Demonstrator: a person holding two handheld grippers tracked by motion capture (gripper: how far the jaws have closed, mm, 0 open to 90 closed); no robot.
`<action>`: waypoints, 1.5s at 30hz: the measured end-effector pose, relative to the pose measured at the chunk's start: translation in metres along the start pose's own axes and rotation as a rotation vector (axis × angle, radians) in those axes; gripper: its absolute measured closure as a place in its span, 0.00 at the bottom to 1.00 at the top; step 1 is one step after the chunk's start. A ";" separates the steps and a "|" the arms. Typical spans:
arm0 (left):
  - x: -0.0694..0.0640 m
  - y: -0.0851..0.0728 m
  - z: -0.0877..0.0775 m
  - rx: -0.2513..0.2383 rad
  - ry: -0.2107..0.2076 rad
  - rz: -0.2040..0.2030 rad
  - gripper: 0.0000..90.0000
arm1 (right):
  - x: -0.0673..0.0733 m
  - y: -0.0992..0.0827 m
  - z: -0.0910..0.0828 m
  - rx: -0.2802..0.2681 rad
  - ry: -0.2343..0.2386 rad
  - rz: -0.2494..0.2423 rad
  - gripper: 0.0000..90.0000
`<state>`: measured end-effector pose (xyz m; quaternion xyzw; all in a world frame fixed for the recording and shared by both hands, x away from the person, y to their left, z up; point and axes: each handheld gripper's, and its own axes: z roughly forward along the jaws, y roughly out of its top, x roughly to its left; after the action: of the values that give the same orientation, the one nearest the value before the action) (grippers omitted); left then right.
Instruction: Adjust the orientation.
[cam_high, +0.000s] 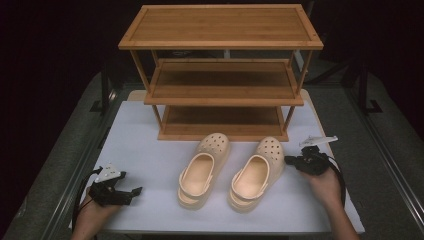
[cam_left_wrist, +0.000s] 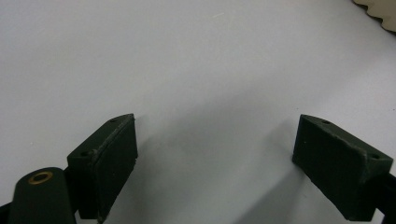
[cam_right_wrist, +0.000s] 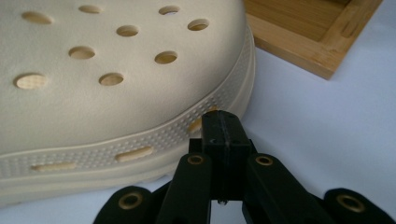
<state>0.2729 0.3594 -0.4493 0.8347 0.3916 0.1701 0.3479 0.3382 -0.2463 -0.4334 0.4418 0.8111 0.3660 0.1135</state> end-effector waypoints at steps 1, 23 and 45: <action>0.000 0.000 0.000 0.000 0.000 0.000 0.14 | -0.001 0.002 0.002 -0.002 0.004 0.002 1.00; 0.000 0.000 0.000 0.000 -0.001 -0.001 0.14 | 0.014 0.046 0.052 -0.005 0.057 -0.040 1.00; 0.000 0.000 0.000 0.002 -0.002 -0.002 0.14 | 0.017 0.043 0.040 -0.023 0.056 -0.004 0.76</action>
<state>0.2731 0.3595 -0.4491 0.8349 0.3921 0.1686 0.3475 0.3756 -0.1985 -0.4298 0.4284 0.8107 0.3874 0.0964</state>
